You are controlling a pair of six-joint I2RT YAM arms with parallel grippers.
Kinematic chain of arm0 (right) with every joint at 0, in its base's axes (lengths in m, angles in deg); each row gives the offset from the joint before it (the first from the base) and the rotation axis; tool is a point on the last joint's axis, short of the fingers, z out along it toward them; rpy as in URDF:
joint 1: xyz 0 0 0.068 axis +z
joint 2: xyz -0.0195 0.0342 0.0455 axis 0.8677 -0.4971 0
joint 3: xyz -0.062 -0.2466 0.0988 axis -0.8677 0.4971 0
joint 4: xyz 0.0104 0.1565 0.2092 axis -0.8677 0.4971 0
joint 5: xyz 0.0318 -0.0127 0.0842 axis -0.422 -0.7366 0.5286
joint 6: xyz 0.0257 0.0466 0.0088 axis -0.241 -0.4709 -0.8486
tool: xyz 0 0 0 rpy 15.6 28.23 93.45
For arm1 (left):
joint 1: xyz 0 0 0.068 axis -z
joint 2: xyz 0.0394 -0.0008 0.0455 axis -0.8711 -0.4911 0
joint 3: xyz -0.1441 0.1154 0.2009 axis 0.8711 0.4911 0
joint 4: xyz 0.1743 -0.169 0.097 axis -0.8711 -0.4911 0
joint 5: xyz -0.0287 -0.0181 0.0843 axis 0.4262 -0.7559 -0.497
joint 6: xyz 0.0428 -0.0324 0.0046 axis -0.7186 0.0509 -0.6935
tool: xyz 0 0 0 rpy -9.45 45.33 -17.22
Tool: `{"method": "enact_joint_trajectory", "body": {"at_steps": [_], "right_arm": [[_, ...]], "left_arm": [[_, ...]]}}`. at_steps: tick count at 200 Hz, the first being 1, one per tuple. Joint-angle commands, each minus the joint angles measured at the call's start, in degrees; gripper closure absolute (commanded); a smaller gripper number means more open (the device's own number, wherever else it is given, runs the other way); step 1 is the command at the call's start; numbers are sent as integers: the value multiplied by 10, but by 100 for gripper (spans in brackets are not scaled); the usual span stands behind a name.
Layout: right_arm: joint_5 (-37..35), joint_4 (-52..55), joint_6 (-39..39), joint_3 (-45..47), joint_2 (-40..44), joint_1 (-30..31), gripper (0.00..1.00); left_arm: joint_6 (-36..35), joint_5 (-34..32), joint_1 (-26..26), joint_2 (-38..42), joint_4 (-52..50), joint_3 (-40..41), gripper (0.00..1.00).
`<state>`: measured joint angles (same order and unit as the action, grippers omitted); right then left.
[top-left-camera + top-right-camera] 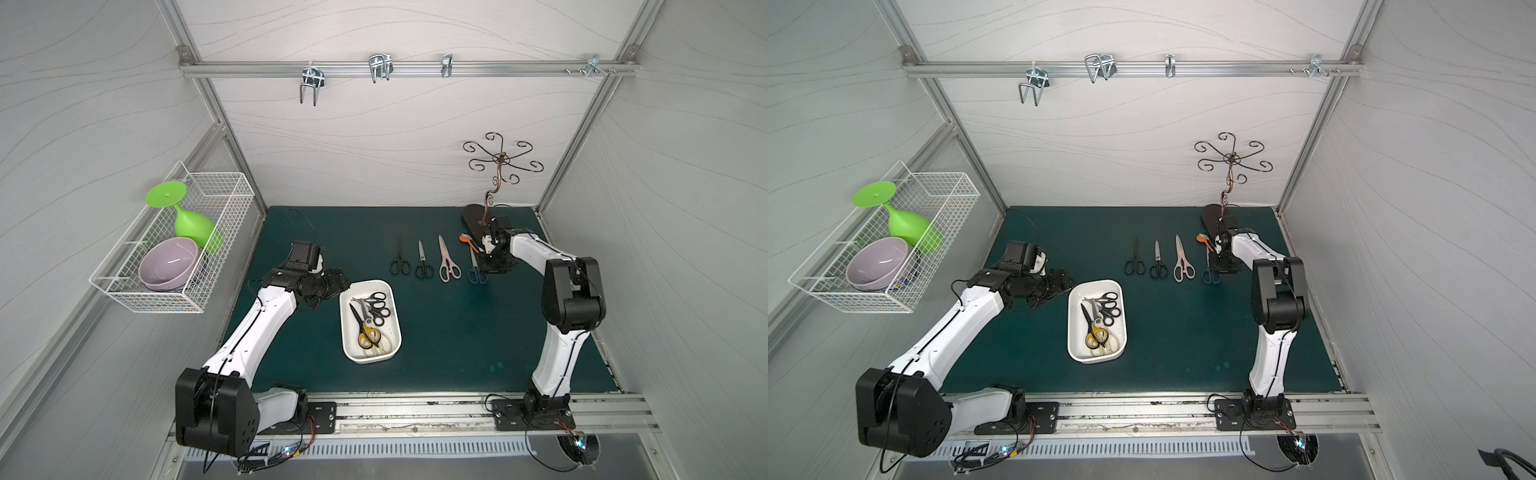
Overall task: Take the scissors out of the storage box
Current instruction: Place the scissors at the center of the board, then pick up the scissors from the storage box.
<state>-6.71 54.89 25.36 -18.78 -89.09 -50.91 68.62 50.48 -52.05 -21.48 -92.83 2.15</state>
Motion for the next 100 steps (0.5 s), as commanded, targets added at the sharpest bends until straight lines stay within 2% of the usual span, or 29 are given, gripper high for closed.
{"method": "enact_joint_trajectory", "body": {"at_steps": [1, 24, 39, 48, 75, 100], "right_arm": [[-30, 45, -17, -27, 61, 17, 64], [-16, 72, -28, -28, 100, 62, 64], [21, 75, -35, -18, 131, 108, 63], [16, 83, -39, -17, 144, 138, 61], [62, 97, -68, -27, 162, 222, 61], [73, 112, -110, -47, 169, 309, 62]], "left_arm": [[-13, -22, 1, 6, -24, -23, 13], [-11, -51, 1, 11, -47, -14, 14], [-9, -65, 1, 9, -68, -13, 14], [-7, -69, 1, 5, -80, -17, 14], [4, -62, 1, 0, -86, -19, 14], [40, -26, 1, -6, -114, -16, 14]]}}
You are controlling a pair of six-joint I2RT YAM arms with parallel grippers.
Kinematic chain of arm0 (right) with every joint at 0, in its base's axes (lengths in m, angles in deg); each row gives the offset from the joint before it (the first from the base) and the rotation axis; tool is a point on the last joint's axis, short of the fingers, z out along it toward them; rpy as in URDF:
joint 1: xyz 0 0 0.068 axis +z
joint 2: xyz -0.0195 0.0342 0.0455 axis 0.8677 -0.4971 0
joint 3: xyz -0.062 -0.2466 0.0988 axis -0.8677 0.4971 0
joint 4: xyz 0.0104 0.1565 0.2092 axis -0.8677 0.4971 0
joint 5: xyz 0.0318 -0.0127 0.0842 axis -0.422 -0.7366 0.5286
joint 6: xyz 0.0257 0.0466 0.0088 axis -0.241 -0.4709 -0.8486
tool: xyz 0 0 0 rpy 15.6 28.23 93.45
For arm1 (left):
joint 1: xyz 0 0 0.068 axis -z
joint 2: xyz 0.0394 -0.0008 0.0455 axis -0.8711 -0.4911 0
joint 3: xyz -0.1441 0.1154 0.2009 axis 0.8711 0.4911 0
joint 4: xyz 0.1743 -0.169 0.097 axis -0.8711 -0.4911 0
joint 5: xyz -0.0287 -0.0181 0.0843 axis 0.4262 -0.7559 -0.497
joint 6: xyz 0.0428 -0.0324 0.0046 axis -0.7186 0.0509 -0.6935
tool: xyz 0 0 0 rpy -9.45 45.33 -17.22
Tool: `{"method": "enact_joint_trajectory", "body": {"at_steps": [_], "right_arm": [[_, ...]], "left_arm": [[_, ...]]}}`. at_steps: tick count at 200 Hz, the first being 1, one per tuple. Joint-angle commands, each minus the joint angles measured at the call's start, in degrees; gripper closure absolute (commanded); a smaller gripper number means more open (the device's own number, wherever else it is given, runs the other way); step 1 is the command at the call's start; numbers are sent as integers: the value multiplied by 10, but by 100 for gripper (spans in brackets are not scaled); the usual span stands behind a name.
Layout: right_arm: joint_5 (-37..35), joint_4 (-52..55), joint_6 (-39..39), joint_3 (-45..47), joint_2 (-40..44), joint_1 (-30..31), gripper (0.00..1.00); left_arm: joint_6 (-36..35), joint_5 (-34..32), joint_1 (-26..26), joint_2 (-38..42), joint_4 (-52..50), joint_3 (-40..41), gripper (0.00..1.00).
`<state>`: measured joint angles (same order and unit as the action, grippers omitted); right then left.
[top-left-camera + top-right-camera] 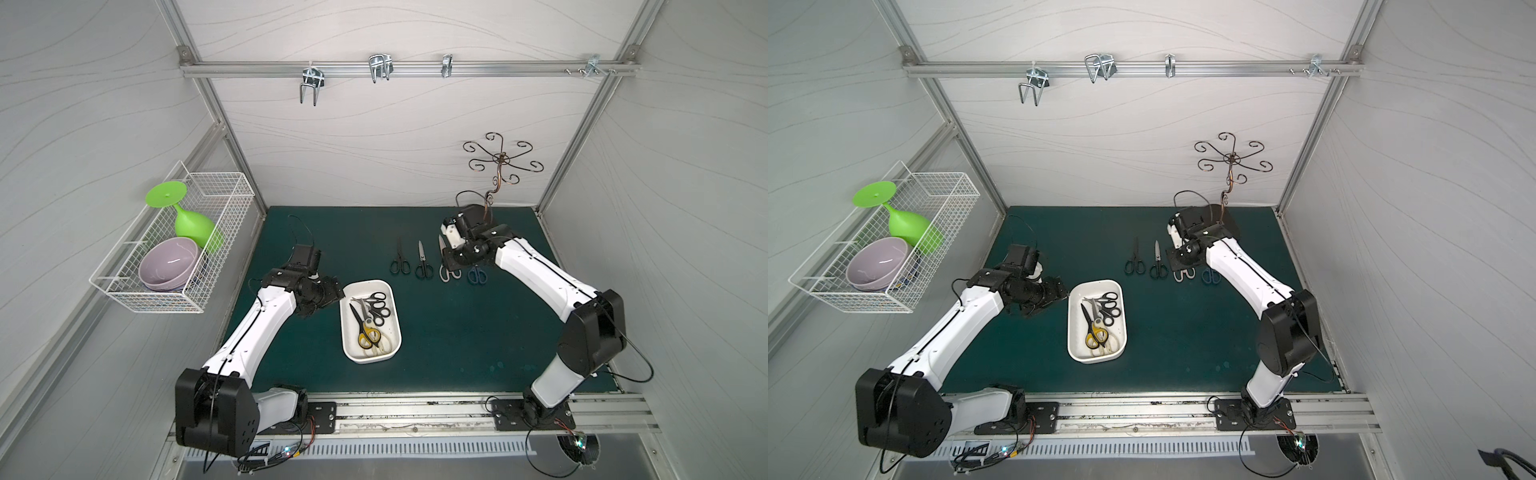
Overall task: Take the scissors out of the storage box
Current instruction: Pick up the scissors from the storage box.
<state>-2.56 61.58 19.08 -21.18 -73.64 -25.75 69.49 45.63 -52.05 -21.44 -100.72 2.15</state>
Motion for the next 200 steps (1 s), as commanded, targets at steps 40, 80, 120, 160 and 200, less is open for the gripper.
{"method": "enact_joint_trajectory", "body": {"at_steps": [40, 80, 120, 160, 200], "right_arm": [[73, 91, -107, -58, -6, 167, 62], [52, 15, -115, 12, -30, 258, 62], [41, 20, -94, -32, -98, 291, 59], [40, 8, -98, -37, -148, 301, 59], [39, 15, -90, -73, -192, 308, 59]], "left_arm": [[61, 67, 9, -12, -69, -12, 18], [48, 31, 7, 48, -7, 43, 18], [42, 48, -6, 28, 5, 42, 17], [62, 124, -90, 13, 47, 82, 17], [45, 116, -92, 17, 46, 82, 17]]}}
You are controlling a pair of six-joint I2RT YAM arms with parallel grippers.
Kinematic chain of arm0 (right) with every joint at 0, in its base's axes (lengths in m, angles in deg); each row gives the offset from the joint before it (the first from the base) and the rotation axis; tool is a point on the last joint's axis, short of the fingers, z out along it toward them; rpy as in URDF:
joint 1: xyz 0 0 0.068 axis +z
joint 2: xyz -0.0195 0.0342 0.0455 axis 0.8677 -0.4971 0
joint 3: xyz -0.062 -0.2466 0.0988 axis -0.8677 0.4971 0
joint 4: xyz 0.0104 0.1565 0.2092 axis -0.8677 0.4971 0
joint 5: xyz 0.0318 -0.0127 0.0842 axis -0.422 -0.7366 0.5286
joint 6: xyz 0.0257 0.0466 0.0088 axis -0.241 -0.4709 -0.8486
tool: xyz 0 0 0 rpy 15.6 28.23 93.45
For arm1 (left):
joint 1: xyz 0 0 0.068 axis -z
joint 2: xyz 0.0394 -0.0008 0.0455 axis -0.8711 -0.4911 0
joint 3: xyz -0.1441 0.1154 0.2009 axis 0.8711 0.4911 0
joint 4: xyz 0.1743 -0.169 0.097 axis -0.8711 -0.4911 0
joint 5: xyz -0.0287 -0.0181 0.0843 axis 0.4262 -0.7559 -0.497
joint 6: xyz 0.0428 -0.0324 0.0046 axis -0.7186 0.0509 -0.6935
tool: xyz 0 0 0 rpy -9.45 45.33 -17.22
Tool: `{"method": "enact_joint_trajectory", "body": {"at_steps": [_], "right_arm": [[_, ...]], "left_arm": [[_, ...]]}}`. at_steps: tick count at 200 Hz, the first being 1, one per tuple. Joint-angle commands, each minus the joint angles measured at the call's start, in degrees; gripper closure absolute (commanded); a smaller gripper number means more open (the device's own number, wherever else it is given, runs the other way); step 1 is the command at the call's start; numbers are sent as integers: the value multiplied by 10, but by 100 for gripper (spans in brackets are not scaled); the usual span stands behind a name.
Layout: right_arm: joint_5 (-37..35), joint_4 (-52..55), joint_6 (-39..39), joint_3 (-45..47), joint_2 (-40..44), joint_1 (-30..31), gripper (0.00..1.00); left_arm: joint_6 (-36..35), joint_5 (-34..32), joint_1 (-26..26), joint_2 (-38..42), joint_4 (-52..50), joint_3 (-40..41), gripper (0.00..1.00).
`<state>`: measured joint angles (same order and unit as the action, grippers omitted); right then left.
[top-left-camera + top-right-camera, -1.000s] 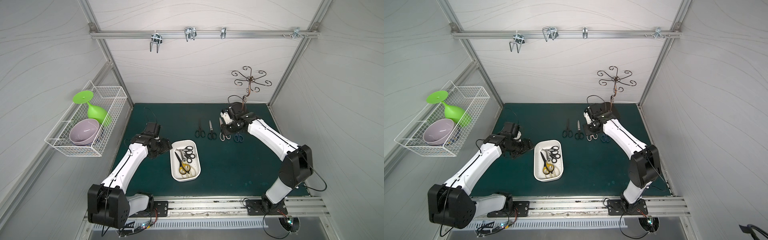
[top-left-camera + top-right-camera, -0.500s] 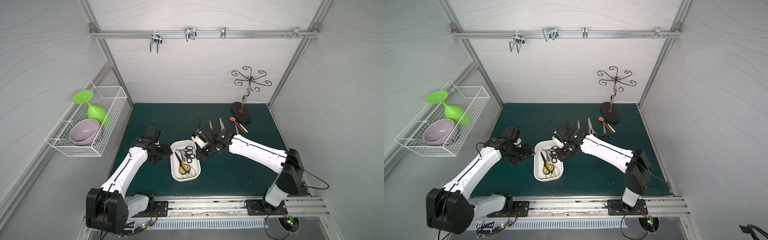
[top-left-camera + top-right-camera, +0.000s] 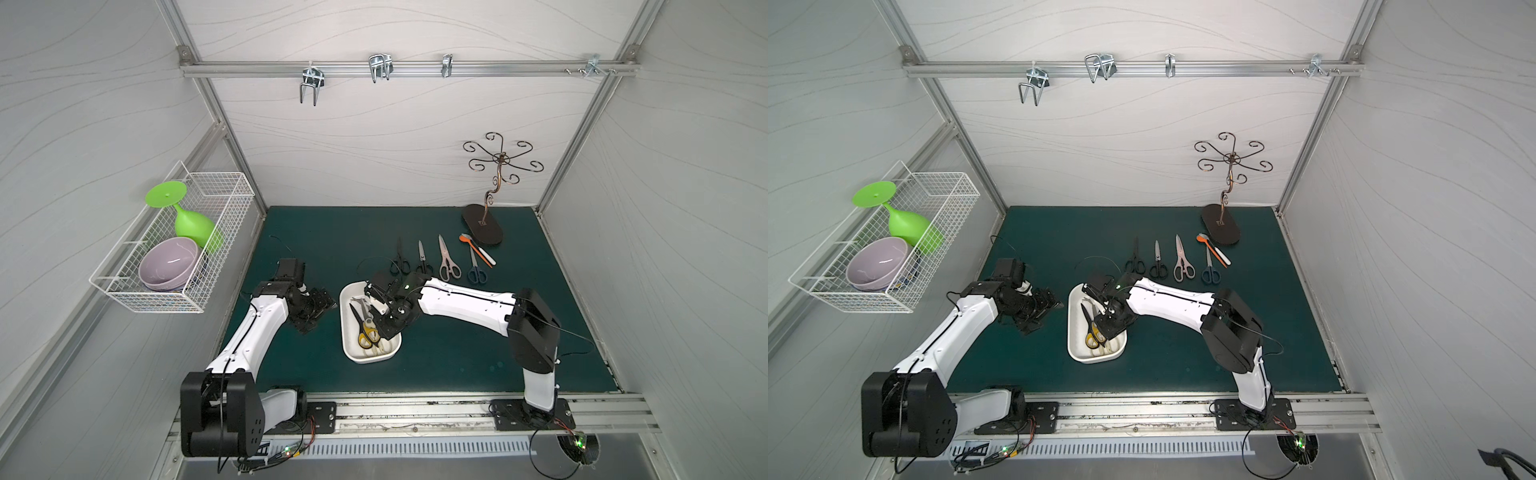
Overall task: Take the scissors out of the storage box
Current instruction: Pick up the scissors from the storage box.
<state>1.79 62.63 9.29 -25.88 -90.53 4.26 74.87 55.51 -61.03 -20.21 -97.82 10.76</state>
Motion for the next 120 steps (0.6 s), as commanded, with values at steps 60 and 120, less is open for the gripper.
{"method": "enact_joint_trajectory", "body": {"at_steps": [60, 120], "right_arm": [[-26, 0, 19, -42, -56, 10, 62], [-29, -9, 33, -50, -80, 13, 65]], "left_arm": [[-18, 23, -3, -6, 17, -6, 17], [-23, 27, -27, -1, 6, 2, 17]]}}
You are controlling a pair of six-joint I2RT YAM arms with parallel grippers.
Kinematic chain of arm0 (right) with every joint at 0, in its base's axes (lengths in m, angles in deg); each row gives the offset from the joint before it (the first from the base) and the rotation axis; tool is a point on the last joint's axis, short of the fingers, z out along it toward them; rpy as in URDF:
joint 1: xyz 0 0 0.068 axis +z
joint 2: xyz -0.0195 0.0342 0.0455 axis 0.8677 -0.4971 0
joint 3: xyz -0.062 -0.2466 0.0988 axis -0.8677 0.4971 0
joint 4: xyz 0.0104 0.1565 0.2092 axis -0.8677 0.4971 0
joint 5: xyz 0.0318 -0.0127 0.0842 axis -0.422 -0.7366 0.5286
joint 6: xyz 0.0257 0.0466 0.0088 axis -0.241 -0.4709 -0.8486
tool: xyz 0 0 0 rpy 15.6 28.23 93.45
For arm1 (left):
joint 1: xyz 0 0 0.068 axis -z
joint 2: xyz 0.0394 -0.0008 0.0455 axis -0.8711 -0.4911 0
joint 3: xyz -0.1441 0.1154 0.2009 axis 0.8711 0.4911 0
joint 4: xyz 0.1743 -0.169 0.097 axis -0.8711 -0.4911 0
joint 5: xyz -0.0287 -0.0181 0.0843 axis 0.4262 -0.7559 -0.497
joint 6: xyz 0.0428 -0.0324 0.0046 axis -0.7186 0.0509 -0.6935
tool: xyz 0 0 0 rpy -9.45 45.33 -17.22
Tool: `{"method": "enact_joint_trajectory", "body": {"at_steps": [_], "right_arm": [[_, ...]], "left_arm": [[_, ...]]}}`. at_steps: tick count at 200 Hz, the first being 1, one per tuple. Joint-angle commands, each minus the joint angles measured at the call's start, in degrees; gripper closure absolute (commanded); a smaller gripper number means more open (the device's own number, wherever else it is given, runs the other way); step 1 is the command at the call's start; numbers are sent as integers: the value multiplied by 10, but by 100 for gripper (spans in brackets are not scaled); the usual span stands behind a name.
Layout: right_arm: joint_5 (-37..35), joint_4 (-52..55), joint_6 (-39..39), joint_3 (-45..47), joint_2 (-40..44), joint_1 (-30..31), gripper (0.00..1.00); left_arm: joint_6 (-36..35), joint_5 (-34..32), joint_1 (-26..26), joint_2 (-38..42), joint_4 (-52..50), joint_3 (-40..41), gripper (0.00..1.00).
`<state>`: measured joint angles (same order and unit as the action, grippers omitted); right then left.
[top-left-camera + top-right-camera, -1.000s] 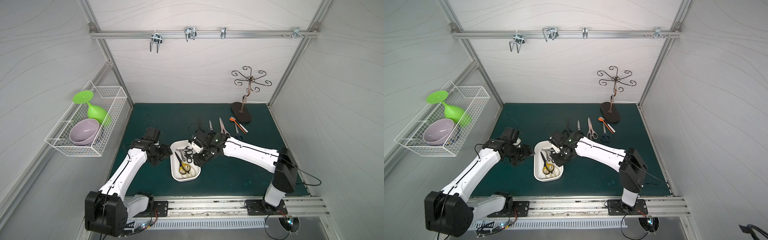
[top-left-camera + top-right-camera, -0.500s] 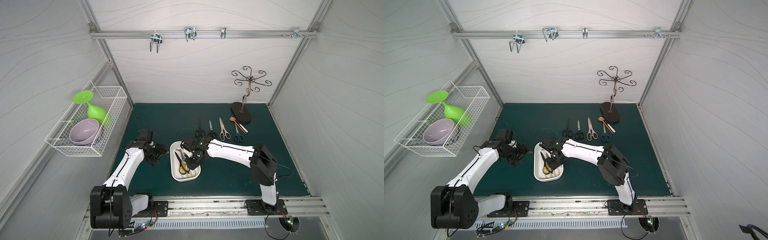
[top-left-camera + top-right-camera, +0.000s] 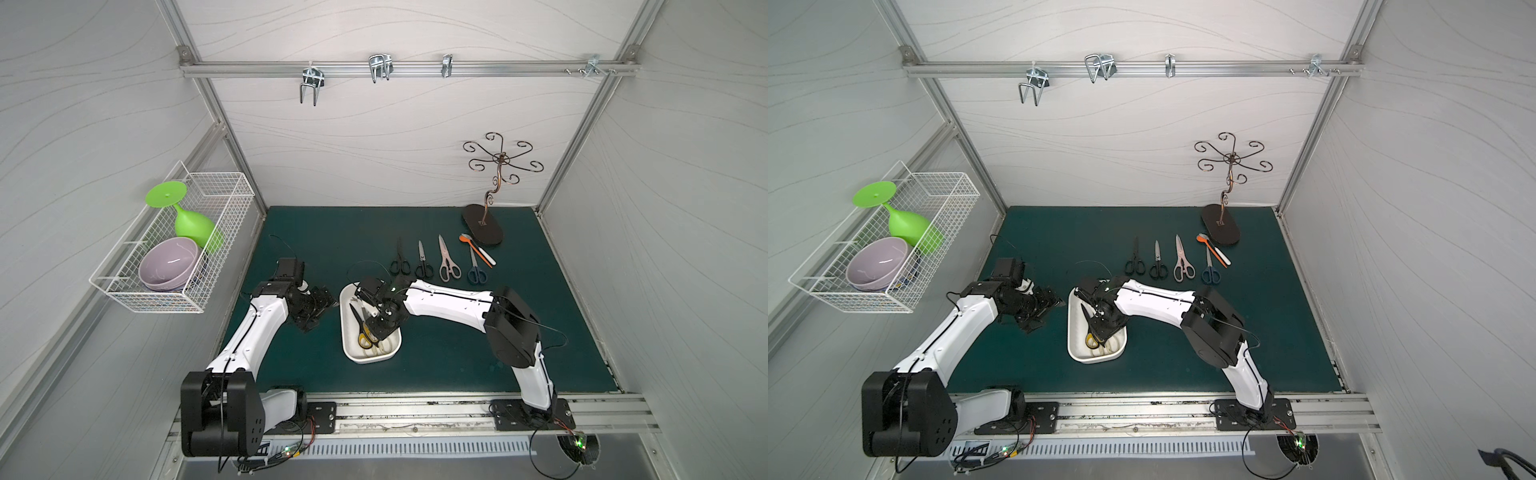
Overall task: Take the scissors out of the storage box
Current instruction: Pick up the scissors from the storage box.
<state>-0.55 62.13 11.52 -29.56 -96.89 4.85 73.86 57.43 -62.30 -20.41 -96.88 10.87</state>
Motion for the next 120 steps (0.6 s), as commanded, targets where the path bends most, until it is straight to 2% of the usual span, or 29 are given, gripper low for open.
{"method": "enact_joint_trajectory", "body": {"at_steps": [1, 73, 120], "right_arm": [[-5, -4, 10, -13, -17, 6, 65], [-7, 1, 7, -32, -47, 9, 70], [-16, 10, 7, -37, -49, 9, 77]], "left_arm": [[-13, 7, -15, 2, -4, 1, 17], [-23, 7, -29, 7, -13, 2, 17], [-22, 9, -29, 10, -11, 6, 17]]}}
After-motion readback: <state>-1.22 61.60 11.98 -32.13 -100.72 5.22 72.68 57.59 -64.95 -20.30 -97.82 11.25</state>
